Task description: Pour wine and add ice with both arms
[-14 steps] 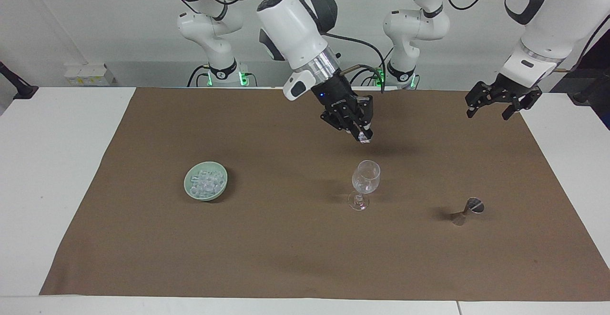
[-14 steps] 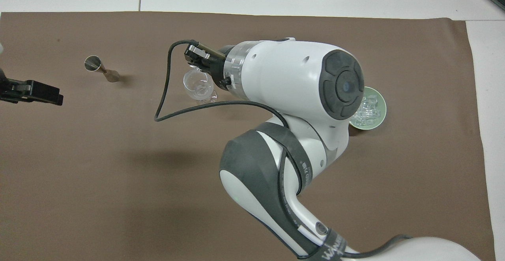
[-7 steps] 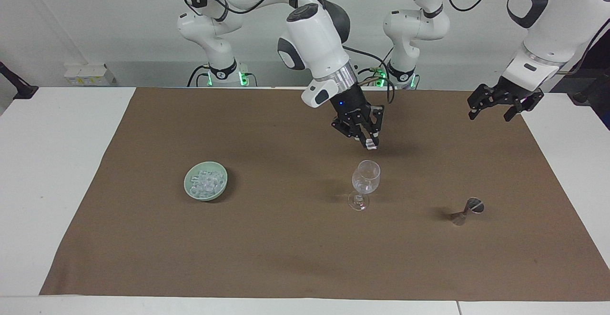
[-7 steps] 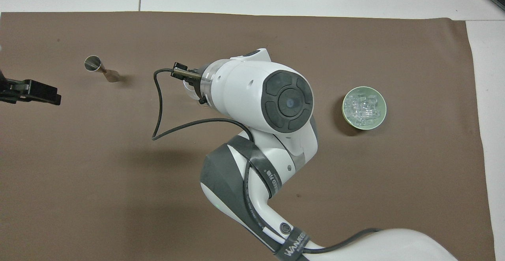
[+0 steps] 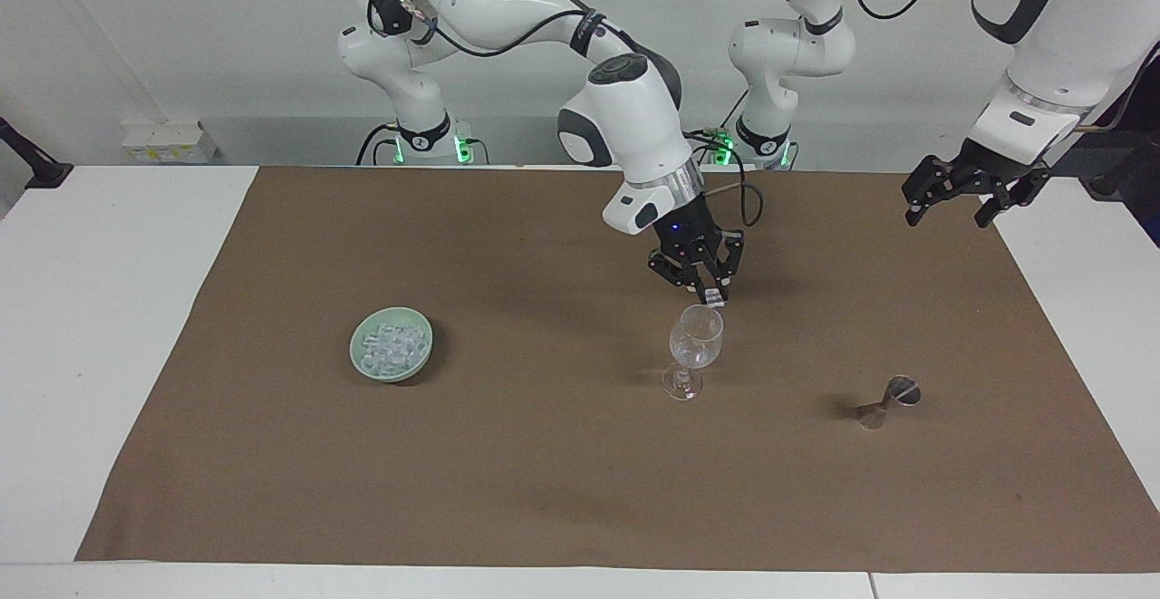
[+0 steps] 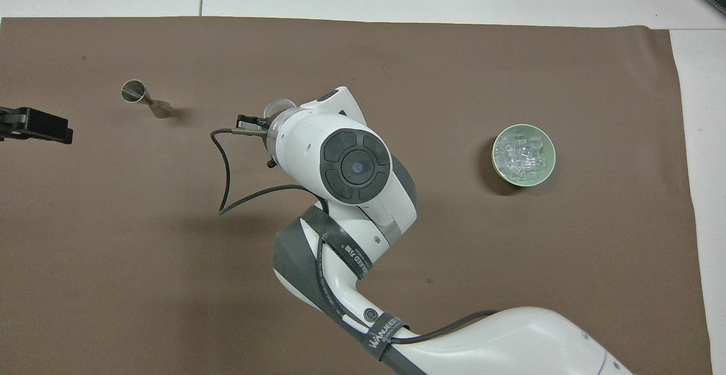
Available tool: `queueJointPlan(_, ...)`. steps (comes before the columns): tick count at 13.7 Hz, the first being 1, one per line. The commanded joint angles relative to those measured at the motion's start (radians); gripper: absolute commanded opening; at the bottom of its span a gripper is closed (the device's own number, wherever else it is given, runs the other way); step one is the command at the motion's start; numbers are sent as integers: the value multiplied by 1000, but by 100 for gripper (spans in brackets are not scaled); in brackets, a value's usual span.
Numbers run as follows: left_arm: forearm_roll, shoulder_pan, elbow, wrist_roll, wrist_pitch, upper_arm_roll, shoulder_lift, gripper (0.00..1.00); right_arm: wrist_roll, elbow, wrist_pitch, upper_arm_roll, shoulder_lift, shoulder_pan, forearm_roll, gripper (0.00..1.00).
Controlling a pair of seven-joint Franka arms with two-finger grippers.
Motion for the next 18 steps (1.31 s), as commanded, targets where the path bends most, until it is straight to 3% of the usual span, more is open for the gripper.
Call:
queueJointPlan(1,9,-2,23,-11,14,-4,24,100,-28,14,11,4,9,-9,-55,0)
queueJointPlan(4,-59,19,23,-11,44,-1,24,100,-40,14,2,5,7,-15,-94,0)
queueJointPlan(10,-62,35,23,-7,62,-1,24,100,-45,14,1,4,6,-15,-117,0)
queueJointPlan(12,-62,36,23,1,61,-1,23,100,-45,14,0,4,4,-15,-117,10)
queueJointPlan(14,-61,36,23,4,61,-1,23,100,-45,14,0,4,4,-18,-117,11)
queueJointPlan(18,-47,35,23,7,62,-1,23,100,-40,14,-8,4,0,-15,-115,25)
